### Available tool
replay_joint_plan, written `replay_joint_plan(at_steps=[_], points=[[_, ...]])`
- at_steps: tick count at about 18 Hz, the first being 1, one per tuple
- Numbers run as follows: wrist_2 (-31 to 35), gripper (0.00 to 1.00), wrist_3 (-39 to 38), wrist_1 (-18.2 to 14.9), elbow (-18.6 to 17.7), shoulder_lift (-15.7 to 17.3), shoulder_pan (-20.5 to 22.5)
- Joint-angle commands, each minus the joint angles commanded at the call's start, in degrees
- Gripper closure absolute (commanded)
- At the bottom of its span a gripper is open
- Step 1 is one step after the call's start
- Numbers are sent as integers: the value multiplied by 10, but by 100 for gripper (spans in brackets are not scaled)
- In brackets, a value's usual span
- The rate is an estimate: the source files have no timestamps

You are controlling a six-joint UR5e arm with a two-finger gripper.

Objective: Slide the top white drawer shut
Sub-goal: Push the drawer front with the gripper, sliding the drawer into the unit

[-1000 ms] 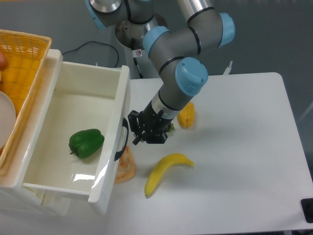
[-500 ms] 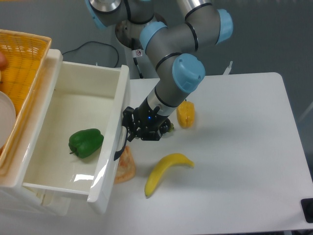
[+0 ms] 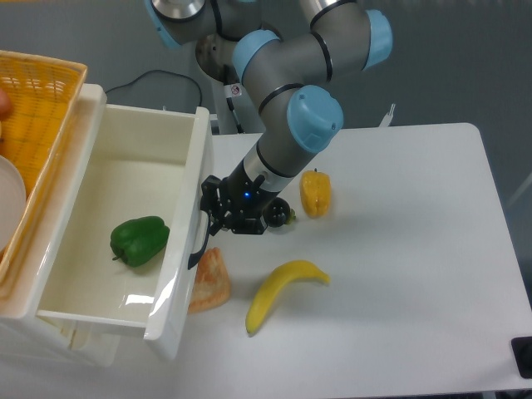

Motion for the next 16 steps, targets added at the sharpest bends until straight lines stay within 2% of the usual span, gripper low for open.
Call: replay_joint_plan(at_steps=[16], points=[[-14,100,0,-16,0,11,-23]])
